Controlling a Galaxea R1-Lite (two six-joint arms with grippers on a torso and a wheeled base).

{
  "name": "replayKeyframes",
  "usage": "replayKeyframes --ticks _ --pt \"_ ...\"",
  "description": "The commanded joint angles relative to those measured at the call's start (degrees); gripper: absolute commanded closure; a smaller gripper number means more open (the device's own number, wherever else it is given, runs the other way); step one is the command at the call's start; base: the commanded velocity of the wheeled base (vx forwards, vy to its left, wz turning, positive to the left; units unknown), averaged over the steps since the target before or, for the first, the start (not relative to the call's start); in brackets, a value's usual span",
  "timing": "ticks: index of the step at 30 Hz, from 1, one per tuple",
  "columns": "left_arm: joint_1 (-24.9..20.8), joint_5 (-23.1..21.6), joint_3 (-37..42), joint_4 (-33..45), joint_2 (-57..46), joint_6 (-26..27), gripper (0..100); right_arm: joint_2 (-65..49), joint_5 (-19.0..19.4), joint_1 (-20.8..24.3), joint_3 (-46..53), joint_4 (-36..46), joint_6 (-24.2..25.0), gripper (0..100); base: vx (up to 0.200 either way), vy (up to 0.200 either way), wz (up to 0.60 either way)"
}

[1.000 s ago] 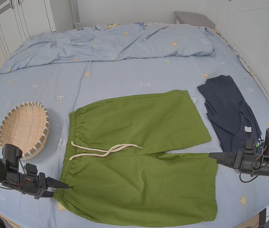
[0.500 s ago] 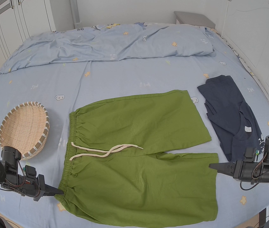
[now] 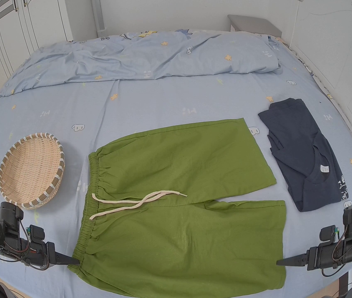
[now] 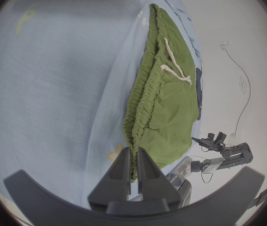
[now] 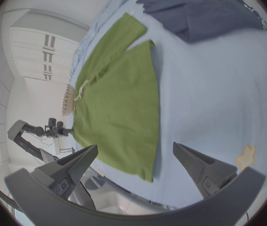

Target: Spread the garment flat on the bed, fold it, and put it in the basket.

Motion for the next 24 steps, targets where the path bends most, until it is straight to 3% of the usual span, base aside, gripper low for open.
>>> replayKeyframes --ticks 1,6,24 --pt "0.7 0.0 0.8 -0.1 0.8 1.6 100 -3.9 -0.3 0.3 1.1 7.9 -4.8 0 0.000 0.000 0.00" --pt "0.8 0.0 0.8 -0.1 0.8 1.5 100 -2.3 0.0 1.5 1.1 10.1 -9.0 0 0.000 0.000 0.00" --pt "1.1 0.0 1.0 -0.1 0.8 1.6 100 5.4 0.2 11.3 1.1 8.6 -8.7 0 0.000 0.000 0.00"
